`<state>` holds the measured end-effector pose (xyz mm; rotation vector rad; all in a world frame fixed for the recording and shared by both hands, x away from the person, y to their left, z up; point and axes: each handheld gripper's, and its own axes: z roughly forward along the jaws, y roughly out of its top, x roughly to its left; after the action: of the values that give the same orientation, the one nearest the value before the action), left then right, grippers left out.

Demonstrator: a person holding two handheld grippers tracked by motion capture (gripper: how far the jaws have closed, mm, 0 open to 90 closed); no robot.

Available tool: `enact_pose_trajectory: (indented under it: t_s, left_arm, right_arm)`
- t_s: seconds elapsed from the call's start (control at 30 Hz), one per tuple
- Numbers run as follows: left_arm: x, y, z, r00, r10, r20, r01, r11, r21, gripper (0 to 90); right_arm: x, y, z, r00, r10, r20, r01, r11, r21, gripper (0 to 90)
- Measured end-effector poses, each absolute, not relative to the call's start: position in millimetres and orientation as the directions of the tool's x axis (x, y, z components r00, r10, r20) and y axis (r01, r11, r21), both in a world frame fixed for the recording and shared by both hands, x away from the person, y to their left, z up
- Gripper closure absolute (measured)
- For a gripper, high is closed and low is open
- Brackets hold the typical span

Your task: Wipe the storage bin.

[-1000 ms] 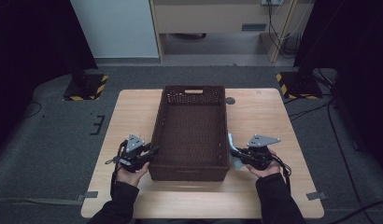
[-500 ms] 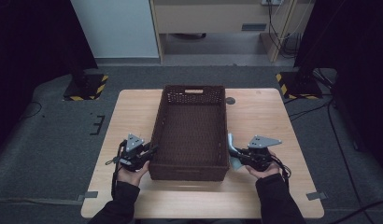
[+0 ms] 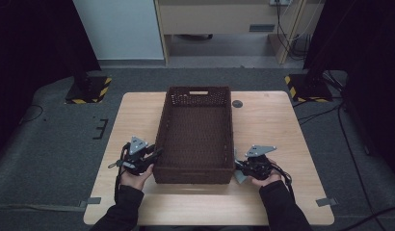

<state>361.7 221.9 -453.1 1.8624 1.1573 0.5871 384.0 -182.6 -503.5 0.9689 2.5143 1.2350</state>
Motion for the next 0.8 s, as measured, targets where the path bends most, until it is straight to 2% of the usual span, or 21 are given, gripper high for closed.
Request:
enact_pose_trajectory:
  t_s: [0.1,0.3,0.4,0.8]
  left_arm:
    - [361,227,-455,0.455,0.887,-0.072,0.495,-0.185,0.849,53.0]
    - [359,224,-453,0.459,0.888,-0.032,0.485,-0.22,0.846,52.4]
    - [359,224,-454,0.467,0.883,-0.035,0.484,-0.222,0.847,52.2]
    - [360,225,-453,0.491,0.87,-0.037,0.478,-0.234,0.847,48.5]
  right_arm:
    - [383,-182,-504,-0.77,0.628,0.114,0.478,0.45,0.754,83.5]
    - [368,-202,-463,-0.776,0.621,0.11,0.373,0.312,0.874,83.5]
    - [359,-205,-455,-0.79,0.606,0.097,0.34,0.3,0.891,83.6]
    - [357,-185,-501,-0.786,0.606,0.125,0.465,0.446,0.765,83.5]
